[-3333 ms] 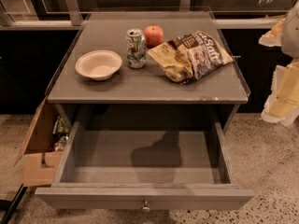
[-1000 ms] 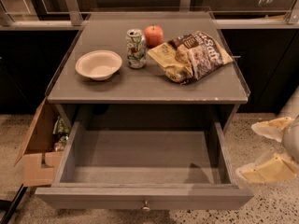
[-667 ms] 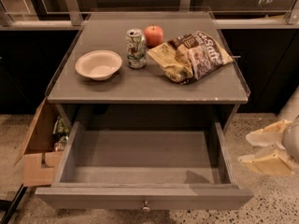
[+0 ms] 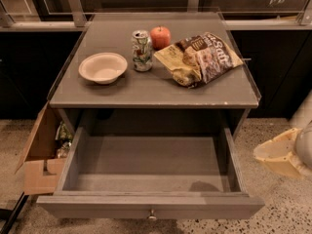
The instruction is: Close top drawer
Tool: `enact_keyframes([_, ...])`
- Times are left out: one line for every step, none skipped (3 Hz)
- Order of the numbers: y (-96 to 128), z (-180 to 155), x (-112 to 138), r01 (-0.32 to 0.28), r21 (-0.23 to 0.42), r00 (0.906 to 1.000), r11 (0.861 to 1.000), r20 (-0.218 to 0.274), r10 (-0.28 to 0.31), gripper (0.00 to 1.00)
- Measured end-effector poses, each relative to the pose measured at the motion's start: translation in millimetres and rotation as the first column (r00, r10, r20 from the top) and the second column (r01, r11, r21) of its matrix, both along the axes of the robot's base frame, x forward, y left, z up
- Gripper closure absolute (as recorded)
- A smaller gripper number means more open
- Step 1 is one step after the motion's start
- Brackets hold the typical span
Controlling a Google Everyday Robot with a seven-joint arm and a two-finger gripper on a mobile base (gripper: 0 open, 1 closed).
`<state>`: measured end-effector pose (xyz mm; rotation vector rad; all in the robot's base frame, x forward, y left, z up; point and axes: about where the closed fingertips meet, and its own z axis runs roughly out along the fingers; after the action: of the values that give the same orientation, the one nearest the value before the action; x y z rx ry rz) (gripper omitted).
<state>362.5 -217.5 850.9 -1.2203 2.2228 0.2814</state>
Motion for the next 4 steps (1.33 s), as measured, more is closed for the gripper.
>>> enact_keyframes([10,-31,-7,-0.022,0.031,0.9997,0.999,-0.012,0.022,1.0])
enact_keyframes([7,-71,-17,0.023,0.084,0.9991,0.996,-0.037,-0.02,1.0])
enact_keyframes([6,-119,-27,0.069,0.126,0.9957,0.99,-0.07,-0.061,1.0])
enact_keyframes([9,-151,-32,0.098,0.15,0.9914,0.984,-0.101,-0.083,1.0])
